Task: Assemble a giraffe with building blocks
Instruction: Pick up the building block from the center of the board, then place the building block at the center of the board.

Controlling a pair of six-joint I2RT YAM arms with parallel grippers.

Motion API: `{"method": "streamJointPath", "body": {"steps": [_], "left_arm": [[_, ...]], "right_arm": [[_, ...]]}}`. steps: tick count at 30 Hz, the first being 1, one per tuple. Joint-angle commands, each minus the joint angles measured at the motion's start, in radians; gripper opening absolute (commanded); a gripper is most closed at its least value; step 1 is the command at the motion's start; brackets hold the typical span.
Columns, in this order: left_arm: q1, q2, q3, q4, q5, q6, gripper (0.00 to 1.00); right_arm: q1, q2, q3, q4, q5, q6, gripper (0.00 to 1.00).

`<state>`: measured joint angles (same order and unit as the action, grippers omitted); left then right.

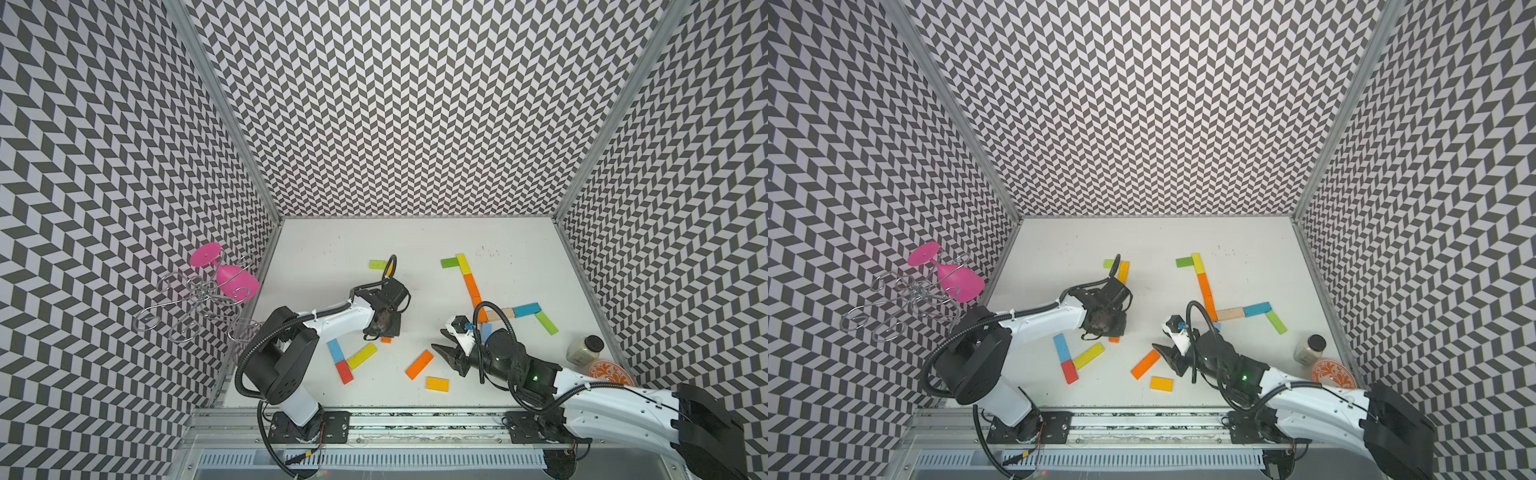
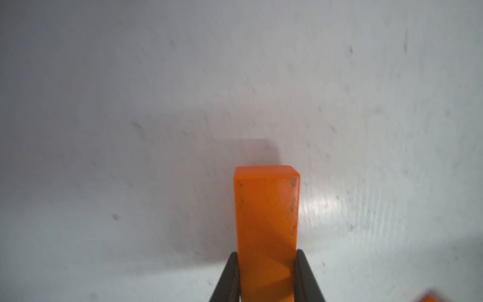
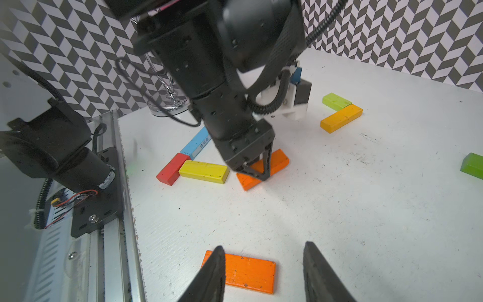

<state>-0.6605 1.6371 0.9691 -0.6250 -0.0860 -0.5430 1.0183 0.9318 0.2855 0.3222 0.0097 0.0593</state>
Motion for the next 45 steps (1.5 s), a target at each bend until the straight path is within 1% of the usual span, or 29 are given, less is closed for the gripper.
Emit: {"method": "streamJointPath", "body": {"steps": [1, 4, 11, 14, 16, 18, 20, 22, 23, 25, 27, 28, 29, 31, 35, 40, 45], "left_arm": [[0.050, 0.021, 0.059, -0.024, -0.034, 0.073, 0.18], [0.084, 0.047, 0.076, 0.000, 0.003, 0.094, 0.19], [0.099, 0.123, 0.143, 0.014, 0.029, 0.119, 0.21], [0.108, 0.159, 0.175, 0.010, 0.037, 0.129, 0.25], [0.114, 0.171, 0.191, 0.011, 0.038, 0.132, 0.30], [0.120, 0.175, 0.203, 0.015, 0.037, 0.133, 0.40], [0.125, 0.182, 0.216, 0.009, 0.032, 0.135, 0.48], [0.127, 0.191, 0.230, 0.001, 0.025, 0.136, 0.48], [0.127, 0.195, 0.236, -0.001, 0.025, 0.137, 0.46], [0.126, 0.206, 0.248, -0.003, 0.026, 0.137, 0.34], [0.127, 0.215, 0.256, -0.008, 0.021, 0.137, 0.29], [0.127, 0.221, 0.260, -0.009, 0.022, 0.137, 0.30], [0.127, 0.225, 0.263, -0.011, 0.024, 0.138, 0.34], [0.127, 0.228, 0.263, -0.016, 0.031, 0.140, 0.48], [0.121, 0.204, 0.248, -0.021, 0.024, 0.138, 0.58], [0.093, 0.168, 0.215, -0.042, 0.022, 0.138, 0.59], [0.068, 0.123, 0.115, -0.016, 0.030, 0.117, 0.57]], "right_arm": [[0.005, -0.010, 0.032, 0.037, -0.008, -0.016, 0.47], [0.005, -0.008, 0.038, 0.038, -0.006, -0.019, 0.47], [0.005, -0.006, 0.049, 0.043, -0.008, -0.019, 0.47], [0.006, -0.011, 0.052, 0.044, -0.007, -0.019, 0.47], [0.005, -0.013, 0.055, 0.041, -0.005, -0.021, 0.47], [0.005, -0.014, 0.058, 0.039, -0.004, -0.023, 0.47], [0.005, -0.014, 0.061, 0.037, -0.006, -0.027, 0.47], [0.005, -0.015, 0.061, 0.039, -0.007, -0.026, 0.47], [0.005, -0.013, 0.061, 0.040, -0.008, -0.026, 0.47], [0.006, -0.008, 0.060, 0.046, -0.009, -0.027, 0.47], [0.005, -0.004, 0.062, 0.048, -0.010, -0.027, 0.47], [0.005, -0.003, 0.063, 0.048, -0.011, -0.026, 0.47], [0.005, -0.003, 0.063, 0.048, -0.014, -0.026, 0.47], [0.005, -0.005, 0.063, 0.045, -0.012, -0.026, 0.47], [0.005, -0.008, 0.060, 0.043, -0.010, -0.033, 0.47], [0.005, -0.001, 0.061, 0.046, -0.010, -0.029, 0.47], [0.005, -0.001, 0.060, 0.049, -0.010, -0.027, 0.47]]}}
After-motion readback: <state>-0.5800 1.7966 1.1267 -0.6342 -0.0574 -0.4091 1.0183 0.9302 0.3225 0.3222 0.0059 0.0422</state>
